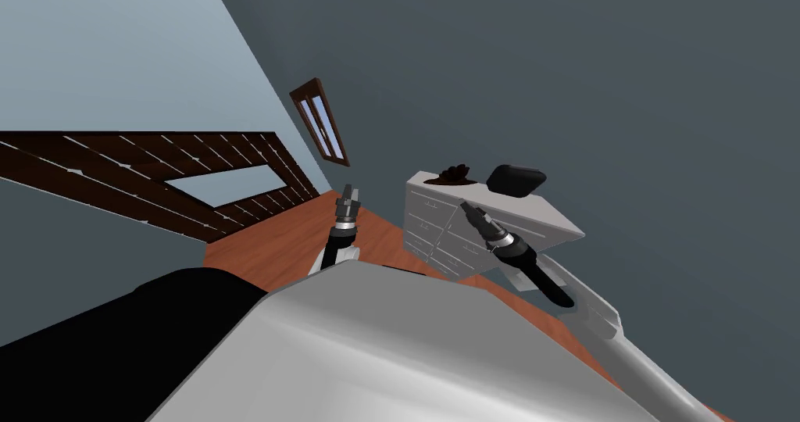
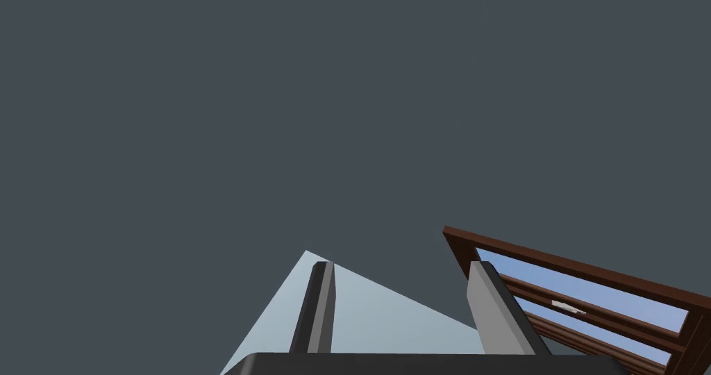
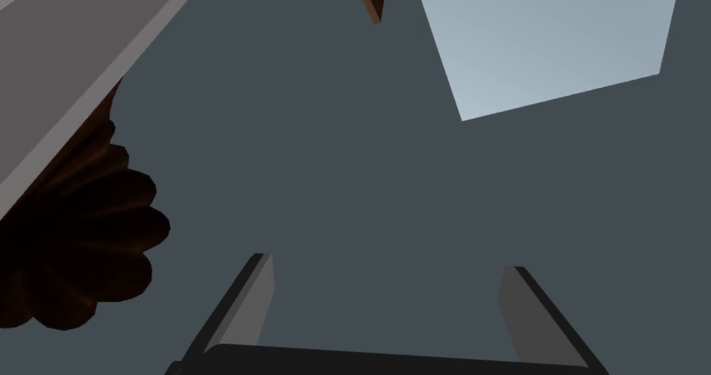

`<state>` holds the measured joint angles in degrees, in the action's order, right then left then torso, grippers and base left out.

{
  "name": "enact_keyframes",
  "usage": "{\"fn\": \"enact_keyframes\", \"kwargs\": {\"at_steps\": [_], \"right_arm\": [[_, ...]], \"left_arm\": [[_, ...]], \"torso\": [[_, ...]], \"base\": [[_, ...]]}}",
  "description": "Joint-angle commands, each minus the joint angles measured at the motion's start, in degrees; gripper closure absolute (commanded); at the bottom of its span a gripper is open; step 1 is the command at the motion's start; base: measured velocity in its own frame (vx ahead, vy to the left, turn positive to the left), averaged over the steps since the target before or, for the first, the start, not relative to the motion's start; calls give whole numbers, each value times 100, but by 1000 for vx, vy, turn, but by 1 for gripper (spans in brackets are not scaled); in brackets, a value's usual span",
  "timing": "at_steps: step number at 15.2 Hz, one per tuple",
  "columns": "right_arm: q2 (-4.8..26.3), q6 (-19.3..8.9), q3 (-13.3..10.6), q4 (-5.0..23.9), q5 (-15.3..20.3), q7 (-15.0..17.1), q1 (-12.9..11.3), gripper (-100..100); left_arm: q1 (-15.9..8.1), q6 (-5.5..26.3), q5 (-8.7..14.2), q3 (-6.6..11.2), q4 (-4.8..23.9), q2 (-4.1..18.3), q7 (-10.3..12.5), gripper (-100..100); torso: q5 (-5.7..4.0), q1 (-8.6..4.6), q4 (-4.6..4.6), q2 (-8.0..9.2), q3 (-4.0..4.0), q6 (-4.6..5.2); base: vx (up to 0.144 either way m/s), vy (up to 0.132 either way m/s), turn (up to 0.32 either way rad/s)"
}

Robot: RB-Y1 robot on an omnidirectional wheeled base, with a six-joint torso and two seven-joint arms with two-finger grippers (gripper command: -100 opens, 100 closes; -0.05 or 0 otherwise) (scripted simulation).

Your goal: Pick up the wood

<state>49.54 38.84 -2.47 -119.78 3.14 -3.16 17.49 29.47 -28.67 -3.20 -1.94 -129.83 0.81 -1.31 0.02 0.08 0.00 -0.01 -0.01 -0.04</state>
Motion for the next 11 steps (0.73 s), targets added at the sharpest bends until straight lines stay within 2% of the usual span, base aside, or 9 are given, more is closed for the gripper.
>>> {"fn": "enact_keyframes", "kwargs": {"at_steps": [1,3,4,7,8,11], "right_arm": [[286,52,-44,119,6,14,-93,-100],[507,52,-44,119,6,14,-93,-100],[666,124,-106,294,14,35,-224,-100],[1031,124,-106,294,14,35,-224,-100],[1173,198,-174,473,22,58,-356,-100],[1560,198,-174,473,22,58,-356,-100]], "left_arm": [[0,0,0,0,0,0,0,0],[1,0,0,0,0,0,0,0],[1,0,0,1,0,0,0,0],[1,0,0,0,0,0,0,0],[1,0,0,1,0,0,0,0],[1,0,0,0,0,0,0,0]], "torso": [[0,0,0,0,0,0],[1,2,0,1,0,4],[0,-1,1,1,1,6],[1,3,-1,-3,-2,4],[0,-1,0,-2,-1,5],[1,0,-1,-5,-3,4]], "base": [[-5,32,195],[-1,21,26],[6,30,126],[8,24,83],[11,23,156],[9,19,88]]}}
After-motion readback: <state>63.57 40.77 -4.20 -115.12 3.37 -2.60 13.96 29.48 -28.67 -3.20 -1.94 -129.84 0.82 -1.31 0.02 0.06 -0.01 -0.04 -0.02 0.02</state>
